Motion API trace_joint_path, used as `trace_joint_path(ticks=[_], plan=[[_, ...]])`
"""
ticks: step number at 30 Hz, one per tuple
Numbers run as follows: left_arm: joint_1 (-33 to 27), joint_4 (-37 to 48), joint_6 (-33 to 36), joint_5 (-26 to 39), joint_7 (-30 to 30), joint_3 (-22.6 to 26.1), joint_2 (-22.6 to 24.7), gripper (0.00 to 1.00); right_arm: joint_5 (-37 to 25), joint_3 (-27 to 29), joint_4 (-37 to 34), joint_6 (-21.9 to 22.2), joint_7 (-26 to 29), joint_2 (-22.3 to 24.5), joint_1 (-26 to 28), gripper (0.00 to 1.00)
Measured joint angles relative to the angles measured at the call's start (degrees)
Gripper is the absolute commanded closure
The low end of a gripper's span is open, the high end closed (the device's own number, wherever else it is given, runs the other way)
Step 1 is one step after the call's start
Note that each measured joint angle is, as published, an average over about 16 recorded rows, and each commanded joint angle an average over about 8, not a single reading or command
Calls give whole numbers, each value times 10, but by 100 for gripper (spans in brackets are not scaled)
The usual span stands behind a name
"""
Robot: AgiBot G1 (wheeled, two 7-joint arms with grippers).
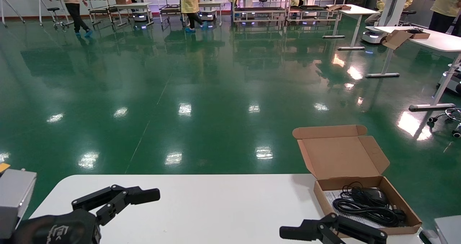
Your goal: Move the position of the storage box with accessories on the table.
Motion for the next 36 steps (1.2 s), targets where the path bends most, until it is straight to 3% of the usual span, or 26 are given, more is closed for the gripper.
trace_joint_path(ticks=[36], plan=[[0, 0, 0, 0, 0, 0, 0, 0, 8, -9, -17, 11, -6, -3, 4, 0]])
